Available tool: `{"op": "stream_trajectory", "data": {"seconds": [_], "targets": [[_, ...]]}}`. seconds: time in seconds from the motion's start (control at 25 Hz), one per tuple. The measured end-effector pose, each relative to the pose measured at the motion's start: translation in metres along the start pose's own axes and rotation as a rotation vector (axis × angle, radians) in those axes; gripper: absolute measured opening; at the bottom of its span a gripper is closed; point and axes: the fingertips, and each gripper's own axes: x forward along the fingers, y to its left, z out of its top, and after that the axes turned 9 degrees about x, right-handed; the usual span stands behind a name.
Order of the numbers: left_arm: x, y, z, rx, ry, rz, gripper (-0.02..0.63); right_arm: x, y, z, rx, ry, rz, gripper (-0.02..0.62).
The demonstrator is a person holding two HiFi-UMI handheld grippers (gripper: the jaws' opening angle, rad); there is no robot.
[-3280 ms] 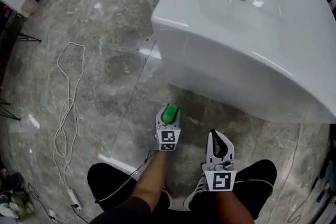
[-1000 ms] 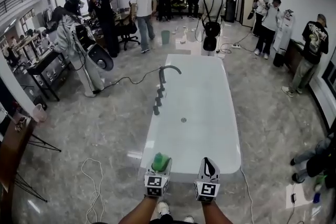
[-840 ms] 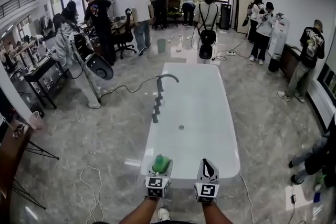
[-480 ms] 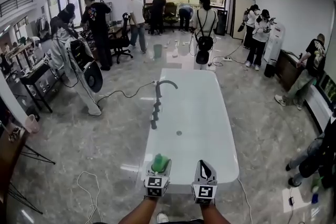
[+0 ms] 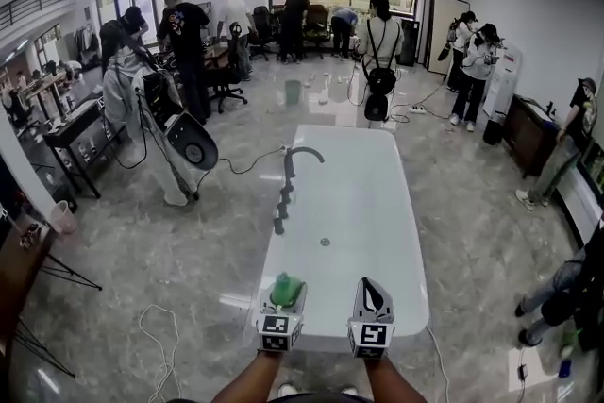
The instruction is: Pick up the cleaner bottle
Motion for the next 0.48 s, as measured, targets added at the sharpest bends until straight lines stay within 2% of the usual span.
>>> {"op": "stream_trajectory", "data": {"seconds": [0.48], "targets": [[0.014, 0.003, 0.013, 0.044, -0.015, 0.066, 0.183, 0.005, -0.027, 0.009, 0.004, -0.018, -0.007, 0.017]]}}
